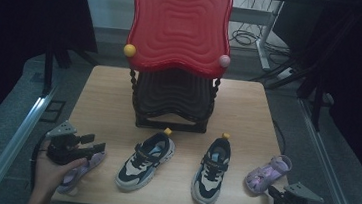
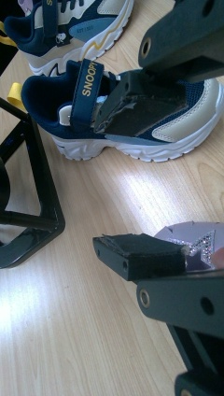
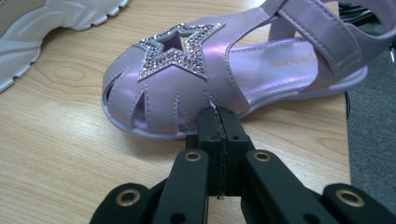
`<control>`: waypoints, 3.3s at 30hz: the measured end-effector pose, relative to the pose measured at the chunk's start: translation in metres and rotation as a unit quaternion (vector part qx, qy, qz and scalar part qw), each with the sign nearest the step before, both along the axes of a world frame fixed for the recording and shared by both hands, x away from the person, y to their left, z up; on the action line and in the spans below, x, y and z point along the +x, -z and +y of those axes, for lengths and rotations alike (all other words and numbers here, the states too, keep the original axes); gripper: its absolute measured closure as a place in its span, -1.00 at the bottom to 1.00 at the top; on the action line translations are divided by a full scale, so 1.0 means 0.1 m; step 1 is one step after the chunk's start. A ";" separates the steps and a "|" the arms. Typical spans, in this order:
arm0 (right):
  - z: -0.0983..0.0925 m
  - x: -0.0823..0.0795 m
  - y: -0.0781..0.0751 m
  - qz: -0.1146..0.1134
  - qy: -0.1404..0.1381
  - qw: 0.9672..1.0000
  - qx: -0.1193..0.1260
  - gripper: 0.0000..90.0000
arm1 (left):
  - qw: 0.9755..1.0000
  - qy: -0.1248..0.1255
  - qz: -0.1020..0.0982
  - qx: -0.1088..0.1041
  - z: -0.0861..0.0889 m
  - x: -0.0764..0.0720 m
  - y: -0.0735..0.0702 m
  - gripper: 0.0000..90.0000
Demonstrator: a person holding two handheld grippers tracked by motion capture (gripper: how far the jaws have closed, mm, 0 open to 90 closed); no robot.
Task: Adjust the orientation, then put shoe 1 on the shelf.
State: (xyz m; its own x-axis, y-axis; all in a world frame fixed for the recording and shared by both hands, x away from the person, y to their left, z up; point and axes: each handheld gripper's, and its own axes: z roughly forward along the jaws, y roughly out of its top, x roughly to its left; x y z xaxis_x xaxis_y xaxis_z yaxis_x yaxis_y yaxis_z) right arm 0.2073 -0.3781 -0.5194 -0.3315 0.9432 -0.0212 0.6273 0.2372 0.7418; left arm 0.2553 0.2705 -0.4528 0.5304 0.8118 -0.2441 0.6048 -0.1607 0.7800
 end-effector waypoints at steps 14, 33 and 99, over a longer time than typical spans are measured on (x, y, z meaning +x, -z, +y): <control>0.22 0.06 0.02 0.003 -0.020 1.000 0.001 0.99 | 1.000 0.000 0.003 -0.001 0.00 0.01 0.01 -0.13; 0.60 0.22 0.10 -0.013 0.036 0.999 -0.011 0.99 | 1.000 0.001 0.008 -0.002 0.01 0.02 0.04 -0.13; 0.02 0.10 -0.21 -0.116 0.008 0.987 0.110 0.27 | 0.999 -0.029 -0.010 -0.025 0.26 -0.12 -0.03 -0.13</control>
State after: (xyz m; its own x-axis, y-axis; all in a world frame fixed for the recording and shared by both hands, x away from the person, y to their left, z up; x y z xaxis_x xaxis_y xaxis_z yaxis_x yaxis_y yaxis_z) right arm 0.2178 -0.3758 -0.4988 -0.3266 0.9386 0.1113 0.4375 0.0458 0.8981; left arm 0.2432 0.2961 -0.4494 0.4889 0.8281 -0.2743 0.5953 -0.0869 0.7988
